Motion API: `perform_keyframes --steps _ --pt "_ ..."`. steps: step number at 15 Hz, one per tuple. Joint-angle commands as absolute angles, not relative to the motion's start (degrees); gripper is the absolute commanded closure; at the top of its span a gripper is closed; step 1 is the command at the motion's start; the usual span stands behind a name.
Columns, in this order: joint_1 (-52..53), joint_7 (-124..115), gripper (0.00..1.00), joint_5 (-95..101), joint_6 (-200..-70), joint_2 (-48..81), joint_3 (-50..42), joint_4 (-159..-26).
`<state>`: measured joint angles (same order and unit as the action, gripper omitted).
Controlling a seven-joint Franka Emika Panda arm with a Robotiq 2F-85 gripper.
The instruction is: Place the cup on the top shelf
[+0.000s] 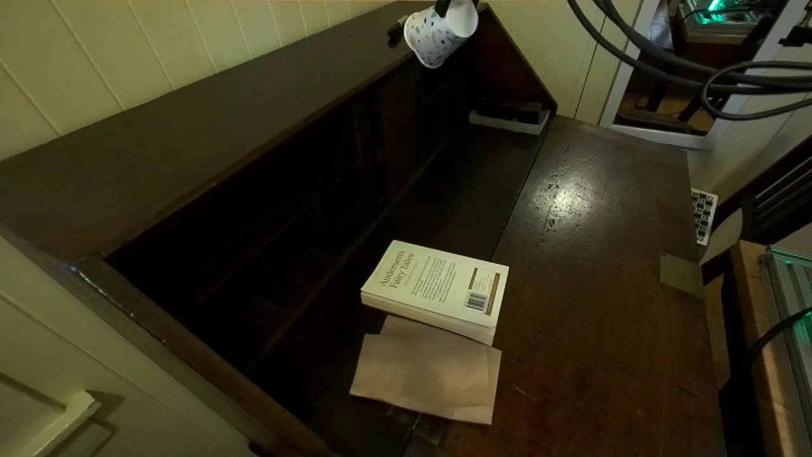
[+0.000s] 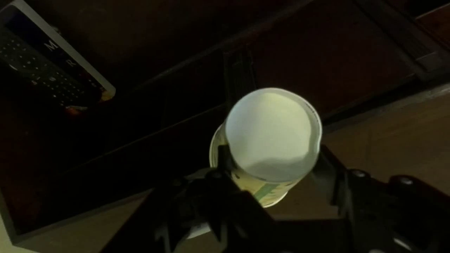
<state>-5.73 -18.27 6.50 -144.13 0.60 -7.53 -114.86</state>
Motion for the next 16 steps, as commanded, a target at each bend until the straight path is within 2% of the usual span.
perform_keyframes --steps 1,9,16 --pt "-5.7 -17.0 0.66 6.2 -151.0 0.3 -6.8 -116.6" --pt "-5.5 -16.3 0.66 5.4 -142.6 -2.1 -6.4 -117.0" --pt "-5.4 -15.6 0.66 4.5 -141.9 -6.0 -5.3 -121.4"
